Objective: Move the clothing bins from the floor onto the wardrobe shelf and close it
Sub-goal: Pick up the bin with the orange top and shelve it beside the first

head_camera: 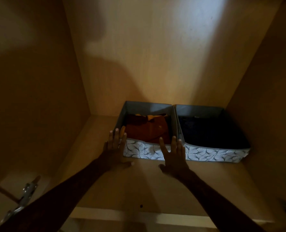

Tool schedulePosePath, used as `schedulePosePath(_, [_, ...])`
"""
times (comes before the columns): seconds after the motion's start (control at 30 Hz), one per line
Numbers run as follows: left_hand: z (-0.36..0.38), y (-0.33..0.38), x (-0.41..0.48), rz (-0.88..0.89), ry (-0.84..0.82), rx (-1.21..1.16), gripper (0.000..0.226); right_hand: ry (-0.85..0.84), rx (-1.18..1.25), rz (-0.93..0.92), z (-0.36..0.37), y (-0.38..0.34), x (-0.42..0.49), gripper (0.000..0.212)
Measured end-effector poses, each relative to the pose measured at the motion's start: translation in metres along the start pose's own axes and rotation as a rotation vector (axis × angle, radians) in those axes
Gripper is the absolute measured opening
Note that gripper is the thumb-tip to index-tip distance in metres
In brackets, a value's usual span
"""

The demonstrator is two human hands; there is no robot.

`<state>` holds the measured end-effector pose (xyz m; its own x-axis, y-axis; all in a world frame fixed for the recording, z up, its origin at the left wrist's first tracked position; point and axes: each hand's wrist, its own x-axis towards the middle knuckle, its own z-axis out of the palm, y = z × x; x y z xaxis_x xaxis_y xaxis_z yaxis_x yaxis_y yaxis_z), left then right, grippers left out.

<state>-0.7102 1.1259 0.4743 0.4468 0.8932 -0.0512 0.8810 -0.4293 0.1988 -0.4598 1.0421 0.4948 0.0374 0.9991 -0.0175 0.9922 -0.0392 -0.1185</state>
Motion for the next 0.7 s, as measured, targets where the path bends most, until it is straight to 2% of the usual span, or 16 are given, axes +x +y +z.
schedulePosePath(0.3, [0.008, 0.001, -0.013, 0.022, 0.078, 0.044, 0.135, -0.005, -0.079, -0.016, -0.002, 0.01, 0.02, 0.12])
schedulePosePath(0.7, [0.011, 0.003, -0.013, -0.001, 0.109, 0.014, 0.131, -0.02, -0.041, -0.063, -0.004, 0.018, 0.018, 0.113])
